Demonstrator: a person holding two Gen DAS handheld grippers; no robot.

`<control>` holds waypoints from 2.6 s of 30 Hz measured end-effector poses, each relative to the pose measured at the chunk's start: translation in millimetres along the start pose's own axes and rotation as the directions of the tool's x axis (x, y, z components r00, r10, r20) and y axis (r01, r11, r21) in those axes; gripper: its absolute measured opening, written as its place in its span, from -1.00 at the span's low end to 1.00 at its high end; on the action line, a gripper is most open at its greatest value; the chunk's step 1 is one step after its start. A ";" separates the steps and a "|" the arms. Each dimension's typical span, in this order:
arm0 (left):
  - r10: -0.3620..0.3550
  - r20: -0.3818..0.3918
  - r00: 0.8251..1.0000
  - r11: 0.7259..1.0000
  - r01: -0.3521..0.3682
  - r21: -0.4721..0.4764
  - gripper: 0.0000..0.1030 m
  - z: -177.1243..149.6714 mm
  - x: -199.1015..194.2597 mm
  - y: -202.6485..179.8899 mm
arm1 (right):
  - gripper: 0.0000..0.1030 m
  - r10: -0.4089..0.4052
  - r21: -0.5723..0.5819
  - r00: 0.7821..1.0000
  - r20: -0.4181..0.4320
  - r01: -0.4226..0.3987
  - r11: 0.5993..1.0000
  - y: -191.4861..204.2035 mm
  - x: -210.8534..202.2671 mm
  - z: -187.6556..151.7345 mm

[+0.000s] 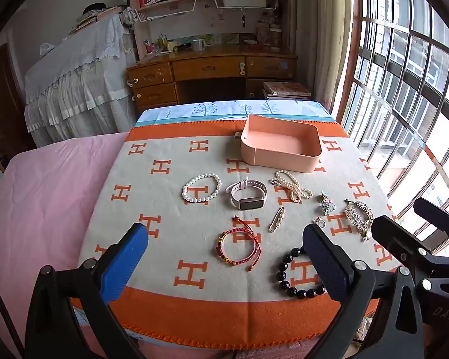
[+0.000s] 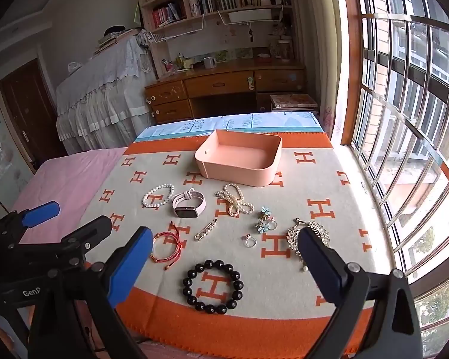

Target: Organize jewelry

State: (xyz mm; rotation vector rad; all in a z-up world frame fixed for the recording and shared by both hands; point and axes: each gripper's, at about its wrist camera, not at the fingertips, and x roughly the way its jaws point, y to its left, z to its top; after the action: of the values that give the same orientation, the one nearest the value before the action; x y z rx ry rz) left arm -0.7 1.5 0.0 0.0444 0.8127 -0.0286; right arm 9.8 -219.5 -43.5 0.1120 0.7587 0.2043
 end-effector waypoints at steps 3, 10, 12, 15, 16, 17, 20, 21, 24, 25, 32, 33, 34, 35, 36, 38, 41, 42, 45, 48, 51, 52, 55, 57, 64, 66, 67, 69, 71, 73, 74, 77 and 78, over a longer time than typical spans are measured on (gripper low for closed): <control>-0.009 0.005 1.000 1.000 0.008 0.003 0.98 -1.5 -2.2 3.7 | 0.90 0.004 0.007 1.000 0.007 -0.004 1.000 1.4 -0.4 -0.5; 0.000 0.011 1.000 1.000 0.000 -0.005 0.97 -3.4 2.9 -1.9 | 0.90 0.027 0.016 0.999 0.021 -0.027 0.999 8.0 0.7 -3.5; -0.013 0.018 1.000 1.000 0.014 -0.014 0.97 -3.6 0.3 3.0 | 0.90 0.041 0.020 0.999 0.011 -0.042 0.999 7.3 2.4 -3.9; -0.019 0.011 1.000 1.000 0.019 -0.019 0.97 -4.0 0.3 2.9 | 0.90 0.040 0.019 0.999 0.015 -0.040 0.999 7.4 1.4 -3.2; -0.014 0.009 1.000 1.000 0.014 -0.013 0.97 -3.5 0.2 3.1 | 0.90 0.033 0.016 0.999 0.019 -0.034 0.999 7.3 0.4 -3.2; -0.013 0.009 1.000 1.000 0.013 -0.012 0.97 -3.6 0.3 3.0 | 0.90 0.029 0.015 0.999 0.020 -0.029 0.999 5.9 -0.2 -3.4; 0.002 -0.002 1.000 1.000 -0.002 0.000 0.98 -5.4 0.8 3.4 | 0.90 0.021 0.022 1.000 0.015 -0.021 1.000 4.7 1.4 -3.0; 0.000 -0.007 1.000 1.000 0.000 -0.001 0.98 -5.0 1.6 3.5 | 0.90 0.018 0.025 1.000 0.012 -0.018 1.000 3.3 2.0 -2.7; -0.002 -0.008 1.000 1.000 0.002 -0.010 0.98 -4.7 4.3 5.4 | 0.90 0.011 0.030 1.000 0.002 -0.011 0.999 1.1 5.6 -0.6; -0.002 -0.010 1.000 1.000 0.002 -0.015 0.98 -4.0 5.1 5.7 | 0.90 0.011 0.030 1.000 0.002 -0.011 0.999 1.1 5.6 -0.6; 0.010 -0.025 1.000 0.999 -0.010 -0.031 0.98 3.2 8.4 7.3 | 0.90 0.006 0.025 1.000 -0.006 -0.006 1.000 -3.8 12.7 2.9; 0.009 -0.037 0.999 0.999 -0.011 -0.032 0.98 4.4 9.4 7.2 | 0.90 0.003 0.025 1.000 -0.009 -0.003 1.000 -4.3 14.1 3.1; 0.010 -0.040 0.999 0.999 -0.011 -0.032 0.98 5.0 10.3 7.6 | 0.90 -0.002 0.026 1.000 -0.011 0.002 1.000 -5.0 15.5 4.0; 0.006 -0.045 0.999 0.999 -0.007 -0.036 0.98 5.8 11.6 7.9 | 0.90 -0.007 0.028 1.000 -0.014 0.007 1.000 -5.8 17.0 4.9; 0.015 -0.062 0.998 0.999 -0.016 -0.028 0.98 6.6 12.4 7.7 | 0.90 -0.007 0.029 1.000 -0.017 0.008 1.000 -6.4 18.6 5.5; 0.025 -0.067 0.997 0.999 -0.027 -0.022 0.98 7.6 14.4 7.6 | 0.90 -0.003 0.029 1.000 -0.020 0.003 1.000 -7.2 20.8 6.6; 0.053 -0.092 0.994 0.999 -0.053 -0.002 0.98 9.4 15.8 5.9 | 0.90 0.003 0.021 1.000 -0.023 -0.003 1.000 -6.3 23.0 6.7; 0.056 -0.091 0.994 0.998 -0.056 -0.001 0.98 9.9 16.0 5.6 | 0.90 0.005 0.019 1.000 -0.024 -0.005 1.000 -6.1 23.7 6.9; 0.024 -0.076 0.997 0.999 -0.026 -0.030 0.98 9.4 17.2 6.1 | 0.90 0.006 0.021 1.000 -0.026 -0.005 1.000 -6.3 24.9 6.3; 0.009 -0.070 0.997 0.999 -0.012 -0.044 0.98 8.7 17.6 6.8 | 0.90 0.004 0.019 1.000 -0.024 -0.004 1.000 -5.6 25.0 6.2; -0.006 -0.069 0.998 0.999 0.002 -0.054 0.98 8.6 18.0 7.3 | 0.90 0.005 0.021 1.000 -0.025 -0.004 1.000 -6.1 24.8 6.6; -0.004 -0.061 0.998 0.999 0.001 -0.051 0.98 8.9 18.5 7.0 | 0.90 0.005 0.023 1.000 -0.025 -0.005 1.000 -6.4 25.2 6.5; 0.000 -0.040 0.999 0.999 -0.002 -0.045 0.98 9.4 20.3 7.5 | 0.90 0.007 0.025 1.000 -0.027 -0.006 1.000 -7.0 26.8 5.9; 0.011 -0.030 0.999 0.999 -0.012 -0.037 0.98 9.5 21.6 6.5 | 0.90 0.006 0.023 1.000 -0.025 -0.005 1.000 -7.4 26.6 5.9; 0.000 -0.035 0.999 0.999 -0.001 -0.044 0.98 8.9 22.8 6.9 | 0.90 0.007 0.025 1.000 -0.027 -0.007 1.000 -7.7 27.2 5.8; 0.014 -0.028 1.000 0.999 -0.015 -0.031 0.98 9.5 24.5 5.3 | 0.90 0.006 0.024 1.000 -0.026 -0.005 1.000 -7.9 26.9 6.3; 0.019 -0.022 1.000 0.999 -0.019 -0.029 0.98 9.2 24.9 4.5 | 0.90 0.006 0.024 1.000 -0.026 -0.006 1.000 -7.9 27.2 6.2; 0.025 -0.022 0.999 0.999 -0.025 -0.020 0.98 8.9 25.7 3.9 | 0.90 0.007 0.024 1.000 -0.027 -0.006 1.000 -8.9 28.6 5.7; 0.011 -0.028 1.000 1.000 -0.011 -0.015 0.98 9.8 28.6 4.6 | 0.90 0.009 0.025 1.000 -0.028 -0.008 1.000 -9.5 30.0 4.7; -0.029 -0.044 0.999 0.999 0.028 -0.022 0.98 13.8 33.0 7.0 | 0.90 0.012 0.025 1.000 -0.028 -0.011 1.000 -9.5 30.8 4.7; -0.053 -0.053 0.997 0.998 0.051 -0.031 0.98 15.9 35.8 9.6 | 0.90 0.016 0.025 0.999 -0.030 -0.015 1.000 -10.1 32.6 4.8; -0.107 -0.102 0.989 0.993 0.102 -0.054 0.98 29.6 48.6 19.2 | 0.90 0.031 0.029 0.999 -0.044 -0.030 0.999 -12.3 37.5 8.5; -0.123 -0.114 0.986 0.991 0.117 -0.059 0.98 35.8 53.0 22.7 | 0.90 0.038 0.035 0.998 -0.050 -0.037 0.999 -15.2 40.8 11.6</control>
State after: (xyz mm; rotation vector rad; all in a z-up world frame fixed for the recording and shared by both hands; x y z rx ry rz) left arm 62.7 22.0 -13.3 -0.0526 0.9326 -0.1194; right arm 48.8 -225.5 -65.2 0.1540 0.8110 0.2306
